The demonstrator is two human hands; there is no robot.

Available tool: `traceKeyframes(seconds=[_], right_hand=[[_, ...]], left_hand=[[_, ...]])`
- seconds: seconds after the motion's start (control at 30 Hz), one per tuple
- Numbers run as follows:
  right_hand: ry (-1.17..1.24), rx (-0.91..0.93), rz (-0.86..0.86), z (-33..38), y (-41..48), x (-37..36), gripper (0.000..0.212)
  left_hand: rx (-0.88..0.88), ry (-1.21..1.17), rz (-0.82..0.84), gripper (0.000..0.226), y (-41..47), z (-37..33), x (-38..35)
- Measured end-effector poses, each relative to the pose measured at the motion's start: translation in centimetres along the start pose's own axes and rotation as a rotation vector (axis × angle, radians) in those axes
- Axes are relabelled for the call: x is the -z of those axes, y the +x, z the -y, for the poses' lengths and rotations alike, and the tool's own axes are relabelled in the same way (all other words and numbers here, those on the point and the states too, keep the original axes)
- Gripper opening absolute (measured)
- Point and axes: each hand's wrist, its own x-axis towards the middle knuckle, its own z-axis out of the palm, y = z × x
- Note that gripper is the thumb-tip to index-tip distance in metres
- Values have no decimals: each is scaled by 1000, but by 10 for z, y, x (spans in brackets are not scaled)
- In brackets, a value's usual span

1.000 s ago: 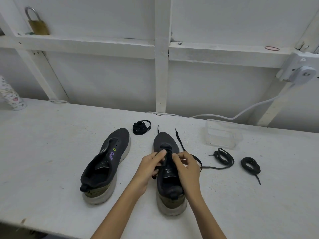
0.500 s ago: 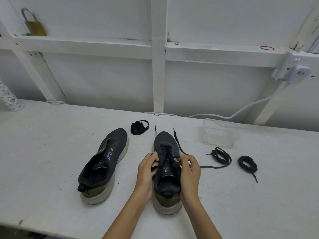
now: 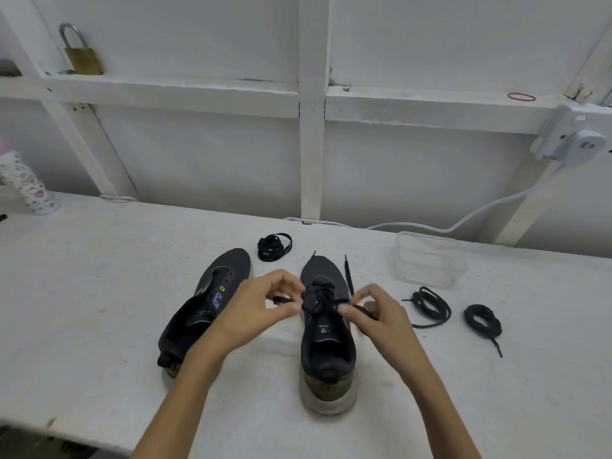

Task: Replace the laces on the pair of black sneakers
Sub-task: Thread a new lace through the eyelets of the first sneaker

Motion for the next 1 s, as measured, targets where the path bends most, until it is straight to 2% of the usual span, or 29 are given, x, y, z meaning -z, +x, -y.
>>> traceKeyframes(seconds=[0.13,0.2,0.23,0.27,0.33,0.4,0.43,0.47,0.53,0.6,0.73,0.83,1.0], right_hand=[[-216,96,250,38,23,-2,30],[-285,90,346,49,34,-8,13],[-253,65,351,52,39,-9,12],[-207,38,339,54,43,-9,23],[-109,-1,305,59,49,-4,36],[-22,0,291,64,51,4,38],[-4,5,291,66,53,7,34],[6,13,296,68,54,9,29],[33,16,312,72,57,11,23],[62,22,326,76,58,11,23],[101,17,362,77,60,11,27],[139,15,386,81,61,12,22],[406,-1,331,104,74,22,12]], left_hand=[[-213,182,72,20,28,-26,3],[-298,227,77,20,40,-34,-1],[-342,244,47,20,44,-36,-4],[-386,259,-16,18,46,-34,-7],[-413,225,-220,17,42,-25,-18],[-297,73,-448,29,28,-12,-38],[-187,-23,-507,43,19,-5,-50],[-67,-111,-504,62,12,1,-62],[144,-232,-383,96,7,15,-82],[244,-241,-286,112,10,26,-95],[266,-209,-250,103,17,31,-102],[275,-231,-211,101,16,34,-101],[328,-212,-179,101,14,37,-101]])
